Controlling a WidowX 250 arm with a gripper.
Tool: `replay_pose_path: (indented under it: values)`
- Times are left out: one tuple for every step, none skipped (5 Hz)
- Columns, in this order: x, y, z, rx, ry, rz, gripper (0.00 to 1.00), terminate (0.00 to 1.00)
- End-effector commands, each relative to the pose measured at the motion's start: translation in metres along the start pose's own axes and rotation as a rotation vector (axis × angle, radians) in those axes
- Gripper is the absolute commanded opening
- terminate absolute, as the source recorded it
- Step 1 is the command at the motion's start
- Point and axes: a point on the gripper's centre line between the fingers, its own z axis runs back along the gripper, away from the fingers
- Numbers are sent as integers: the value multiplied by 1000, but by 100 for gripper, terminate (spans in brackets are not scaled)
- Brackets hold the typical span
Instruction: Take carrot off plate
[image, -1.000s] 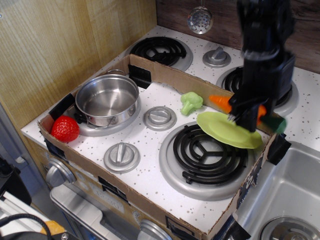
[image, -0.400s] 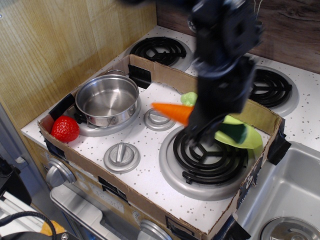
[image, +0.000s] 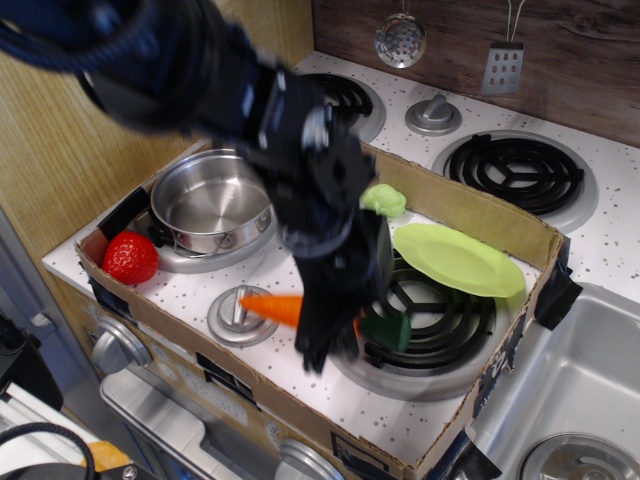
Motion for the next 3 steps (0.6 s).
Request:
replay_pose_path:
  values:
    - [4,-10,-27,22,-30,16,100,0]
    - [13,-5,-8,25,57,-23,100,0]
    - [21,0,15,36,137,-50,100,100]
